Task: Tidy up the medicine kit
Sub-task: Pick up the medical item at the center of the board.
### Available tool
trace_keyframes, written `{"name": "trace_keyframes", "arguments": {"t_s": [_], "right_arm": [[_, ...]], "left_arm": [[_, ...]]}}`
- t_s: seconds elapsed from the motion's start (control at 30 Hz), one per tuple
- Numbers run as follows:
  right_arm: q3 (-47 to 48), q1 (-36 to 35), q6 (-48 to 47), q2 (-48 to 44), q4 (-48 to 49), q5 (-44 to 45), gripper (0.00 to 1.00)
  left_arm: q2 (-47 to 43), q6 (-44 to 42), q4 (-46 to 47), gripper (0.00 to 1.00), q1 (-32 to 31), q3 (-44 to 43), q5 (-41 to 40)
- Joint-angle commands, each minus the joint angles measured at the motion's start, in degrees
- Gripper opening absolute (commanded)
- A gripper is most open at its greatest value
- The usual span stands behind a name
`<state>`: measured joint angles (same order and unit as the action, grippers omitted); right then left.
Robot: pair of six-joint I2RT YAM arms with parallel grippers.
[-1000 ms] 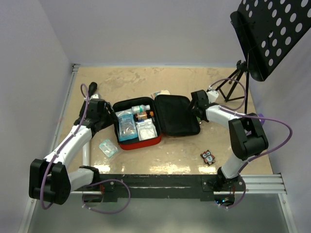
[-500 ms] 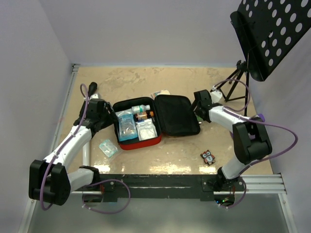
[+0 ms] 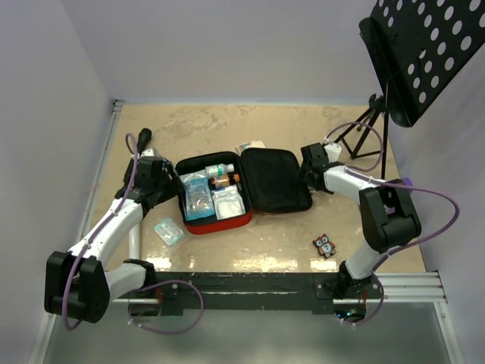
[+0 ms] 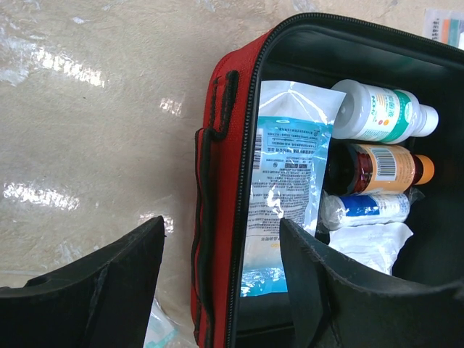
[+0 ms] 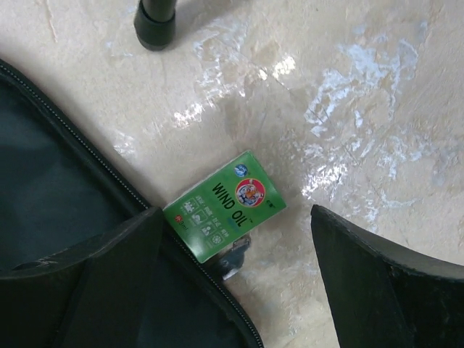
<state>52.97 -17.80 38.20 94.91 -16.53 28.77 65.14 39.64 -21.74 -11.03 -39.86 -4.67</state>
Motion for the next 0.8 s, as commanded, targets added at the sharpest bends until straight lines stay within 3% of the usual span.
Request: {"name": "trace_keyframes", "arguments": {"t_s": [0.0, 0.33, 0.63, 0.77], "right_arm": [[2.83, 0.31, -4.00, 1.58, -0.60, 1.72, 0.88], [5.30, 0.84, -5.50, 6.51, -0.17, 0.49, 0.82], [2.93, 1.37, -5.76, 4.93, 2.21, -2.49, 0.58], [1.26, 1.37, -5.33, 3.09, 2.82, -3.11, 0.51]], "left_arm": [[-1.78, -0.09, 2.23, 0.69, 0.04, 0.48, 0.71], [-1.60, -0.44, 2.14, 0.69, 0.04, 0.39, 0.80], [-1.16, -0.44, 2.31, 0.69, 0.04, 0.22, 1.06], [-1.16, -0.53, 1.96, 0.69, 0.04, 0.22, 0.80]]}}
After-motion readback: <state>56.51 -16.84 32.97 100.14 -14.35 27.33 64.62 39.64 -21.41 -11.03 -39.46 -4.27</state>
